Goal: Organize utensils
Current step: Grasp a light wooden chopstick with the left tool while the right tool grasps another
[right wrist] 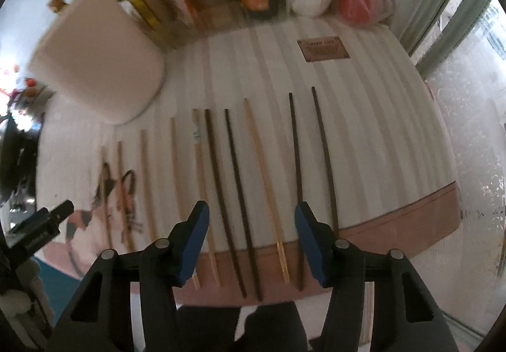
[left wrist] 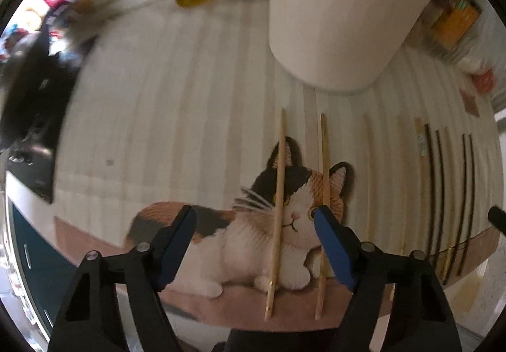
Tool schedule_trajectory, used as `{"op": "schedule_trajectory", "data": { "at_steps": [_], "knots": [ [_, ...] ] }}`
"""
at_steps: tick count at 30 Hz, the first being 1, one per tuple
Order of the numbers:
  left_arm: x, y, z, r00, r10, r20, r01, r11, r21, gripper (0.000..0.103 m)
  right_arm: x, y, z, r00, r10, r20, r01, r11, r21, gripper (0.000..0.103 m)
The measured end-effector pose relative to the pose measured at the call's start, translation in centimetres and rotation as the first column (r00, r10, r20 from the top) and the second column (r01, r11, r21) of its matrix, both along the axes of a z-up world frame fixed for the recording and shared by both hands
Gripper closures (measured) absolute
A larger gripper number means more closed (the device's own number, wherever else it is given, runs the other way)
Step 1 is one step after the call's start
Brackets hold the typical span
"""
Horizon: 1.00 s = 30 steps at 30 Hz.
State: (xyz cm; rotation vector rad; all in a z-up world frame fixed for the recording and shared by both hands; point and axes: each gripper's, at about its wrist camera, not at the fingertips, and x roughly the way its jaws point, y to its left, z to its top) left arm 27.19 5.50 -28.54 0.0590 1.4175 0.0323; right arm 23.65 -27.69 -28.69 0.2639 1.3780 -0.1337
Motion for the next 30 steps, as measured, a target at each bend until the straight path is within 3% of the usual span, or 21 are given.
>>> {"op": "schedule_trajectory", "data": {
  "at_steps": [4, 6, 8, 11, 14, 15, 17, 18, 20, 26, 30],
  "knots": [
    [0.9, -0.4, -2.8, 0.998, -0.032, -0.056, 0.031, 0.999, -0.011, 0.033, 1.4, -0.5, -2.4, 0.999, -0.027, -0.047, 0.026, 0.999, -0.019, 0.045],
    [1.0, -0.6, -3.7, 0.996, -0.045, -0.081, 0.044, 0.999, -0.008, 0.053, 2.2, -0.4, -3.4, 0.997, -0.018, -0.071, 0.016, 0.999, -0.032, 0.045],
    [0.9, -0.8, -4.4, 0.993, -0.049, -0.104, 0.049, 0.999, -0.006, 0.06, 3.0, -0.6, -4.5, 0.995, -0.011, -0.099, 0.006, 0.999, -0.043, 0.045],
    [0.8, -1.0, -5.0, 0.992, -0.058, -0.112, 0.06, 0.998, 0.011, 0.085, 4.3, -0.9, -6.0, 0.992, 0.014, -0.129, -0.022, 0.998, -0.059, 0.048],
    [0.8, -1.3, -5.5, 0.994, -0.053, -0.093, 0.055, 0.998, 0.019, 0.097, 5.6, -1.0, -7.5, 0.985, 0.059, -0.165, -0.071, 0.995, -0.063, 0.056],
    [0.8, -1.3, -5.6, 0.995, -0.042, -0.09, 0.043, 0.999, 0.011, 0.098, 5.9, -0.9, -8.0, 0.982, 0.074, -0.174, -0.087, 0.994, -0.065, 0.058],
    [1.0, -1.3, -5.8, 0.996, -0.023, -0.087, 0.025, 0.999, 0.02, 0.098, 6.4, -0.9, -9.0, 0.975, 0.098, -0.199, -0.112, 0.992, -0.063, 0.074],
    [1.3, -1.1, -5.6, 0.996, -0.01, -0.089, 0.012, 1.0, 0.021, 0.098, 6.6, -1.0, -9.5, 0.972, 0.106, -0.212, -0.12, 0.991, -0.054, 0.076],
    [1.8, -0.7, -5.5, 0.996, 0.025, -0.089, -0.025, 1.0, 0.011, 0.098, 6.9, -0.9, -9.5, 0.973, 0.128, -0.193, -0.14, 0.989, -0.05, 0.095],
    [3.7, 1.7, -5.2, 0.986, 0.115, -0.119, -0.123, 0.991, -0.06, 0.098, 8.1, -3.0, -9.3, 0.98, 0.06, -0.192, -0.056, 0.998, 0.025, 0.096],
    [4.4, 2.9, -5.7, 0.981, 0.12, -0.15, -0.136, 0.986, -0.1, 0.098, 9.4, -4.3, -9.5, 0.975, 0.074, -0.21, -0.063, 0.996, 0.061, 0.096]
  ]
}}
